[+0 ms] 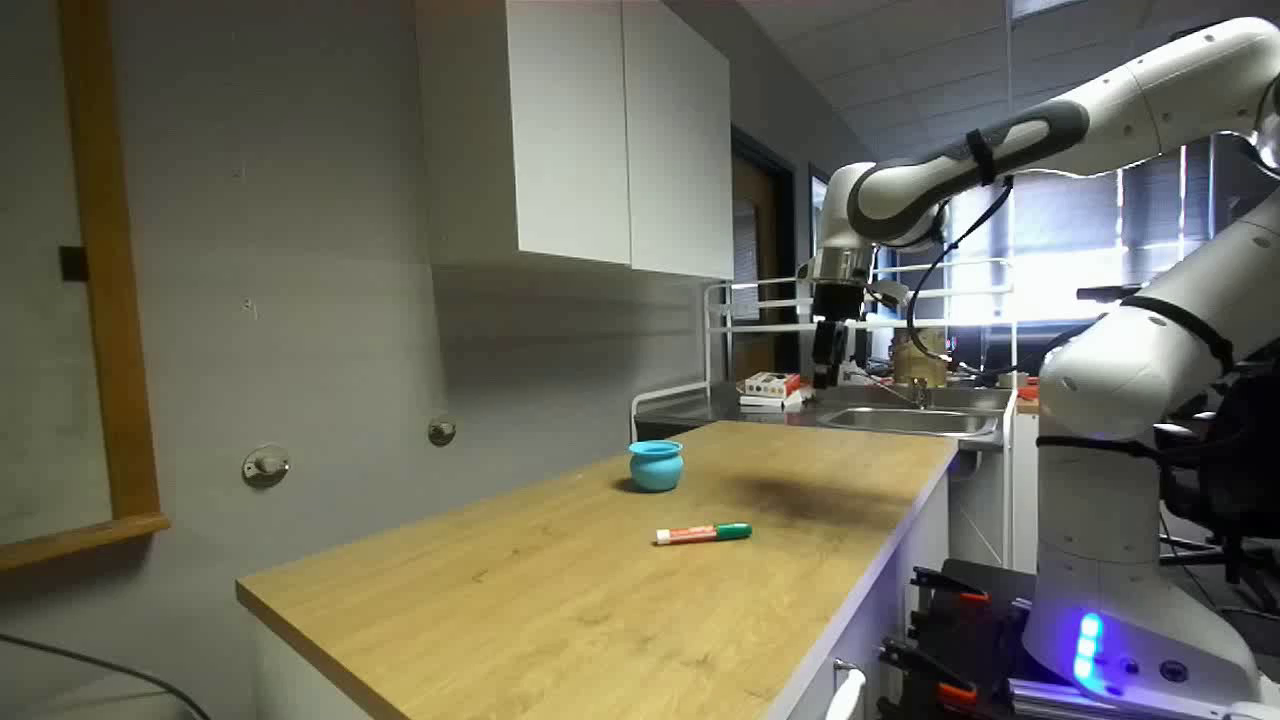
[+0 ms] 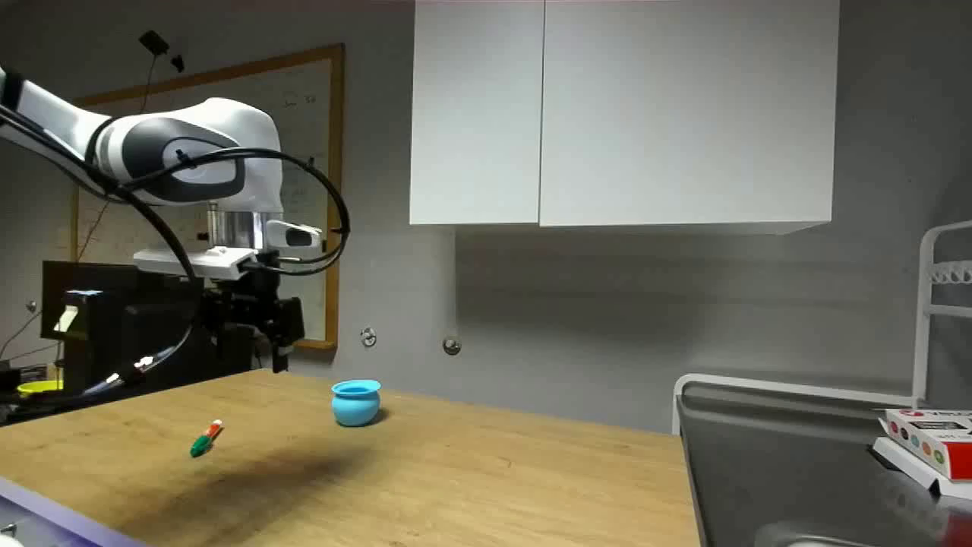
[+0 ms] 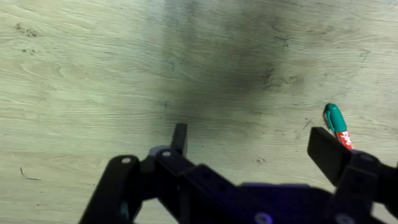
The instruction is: Put the pen in the blue bowl
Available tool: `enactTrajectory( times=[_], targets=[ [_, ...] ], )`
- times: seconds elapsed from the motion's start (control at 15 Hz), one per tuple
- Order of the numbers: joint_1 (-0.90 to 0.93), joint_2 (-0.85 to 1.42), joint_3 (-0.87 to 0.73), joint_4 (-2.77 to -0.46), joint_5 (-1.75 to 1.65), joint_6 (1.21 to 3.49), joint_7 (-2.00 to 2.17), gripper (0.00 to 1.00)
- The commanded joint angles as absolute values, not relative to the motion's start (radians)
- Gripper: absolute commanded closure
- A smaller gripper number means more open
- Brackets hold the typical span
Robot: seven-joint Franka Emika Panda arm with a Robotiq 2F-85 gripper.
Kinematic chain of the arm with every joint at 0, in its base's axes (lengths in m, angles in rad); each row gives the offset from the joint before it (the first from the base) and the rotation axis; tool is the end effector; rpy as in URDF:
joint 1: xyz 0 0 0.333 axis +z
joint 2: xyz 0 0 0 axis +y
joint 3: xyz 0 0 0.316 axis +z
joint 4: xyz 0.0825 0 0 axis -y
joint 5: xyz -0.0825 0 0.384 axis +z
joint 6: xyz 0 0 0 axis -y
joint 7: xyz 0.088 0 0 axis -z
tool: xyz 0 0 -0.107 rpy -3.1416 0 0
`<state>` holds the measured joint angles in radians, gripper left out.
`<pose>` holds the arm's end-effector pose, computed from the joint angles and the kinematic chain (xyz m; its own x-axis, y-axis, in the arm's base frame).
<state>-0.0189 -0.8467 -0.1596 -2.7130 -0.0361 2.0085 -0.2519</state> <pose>0.3077 -0.0580 0.4746 0.9802 0.1261 0.1529 0.1349 -0.9897 -0.0482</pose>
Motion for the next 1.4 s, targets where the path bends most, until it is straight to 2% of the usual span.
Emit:
enactTrajectory(
  times=[0.0, 1.33],
  targets=[
    [-0.021, -0.846, -0.157, -2.711, -0.034, 2.006, -0.253, 0.00],
    [-0.020, -0.832, -0.145, -2.703, -0.040, 2.010, -0.245, 0.00]
  ],
)
